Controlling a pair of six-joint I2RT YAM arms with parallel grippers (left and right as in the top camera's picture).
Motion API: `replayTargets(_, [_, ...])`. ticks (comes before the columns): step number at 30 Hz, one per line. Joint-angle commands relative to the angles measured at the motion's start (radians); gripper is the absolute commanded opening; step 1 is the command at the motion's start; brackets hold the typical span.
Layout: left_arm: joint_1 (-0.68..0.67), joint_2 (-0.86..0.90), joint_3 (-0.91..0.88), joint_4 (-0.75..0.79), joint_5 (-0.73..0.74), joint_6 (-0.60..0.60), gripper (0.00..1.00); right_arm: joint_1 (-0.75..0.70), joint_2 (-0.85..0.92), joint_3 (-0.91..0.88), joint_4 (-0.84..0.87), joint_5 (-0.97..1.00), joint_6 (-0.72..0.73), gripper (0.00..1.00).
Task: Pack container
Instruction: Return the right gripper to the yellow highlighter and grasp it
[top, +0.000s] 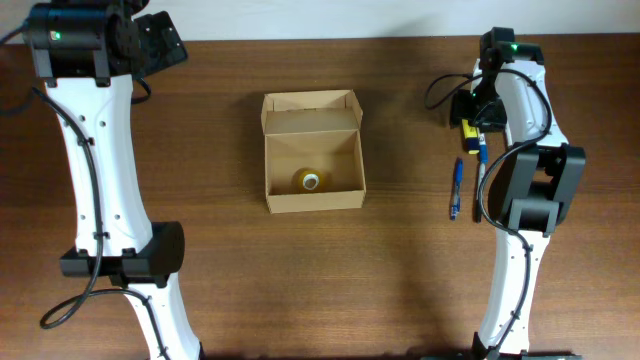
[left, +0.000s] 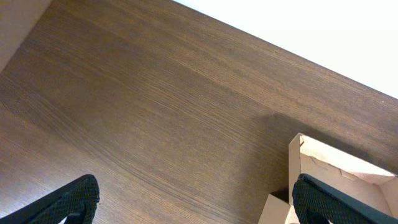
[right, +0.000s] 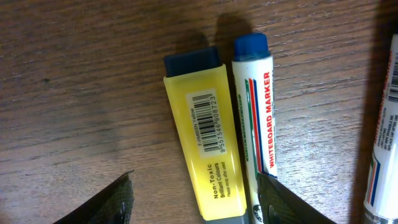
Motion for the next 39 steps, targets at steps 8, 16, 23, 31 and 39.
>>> replayTargets(8, [0.005,0.005,-0.004,0.000,0.001,0.009,1.00,-0.002,0.035,-0.005,-0.014,-0.007,-0.015,0.64])
replayTargets(16, [0.005,0.005,-0.004,0.000,0.000,0.009,1.00,-0.002,0.035,-0.005,-0.020,-0.071,-0.060,0.64])
replayTargets(23, [0.005,0.005,-0.004,0.000,0.001,0.009,1.00,-0.002,0.035,-0.005,-0.016,-0.069,-0.060,0.64])
replayTargets(31, [0.005,0.005,-0.004,0.000,0.001,0.009,1.00,-0.001,0.035,-0.005,-0.016,-0.062,-0.047,0.38])
replayTargets(39, [0.005,0.005,-0.004,0.000,0.000,0.009,1.00,0.003,0.036,-0.005,-0.039,-0.014,-0.007,0.20])
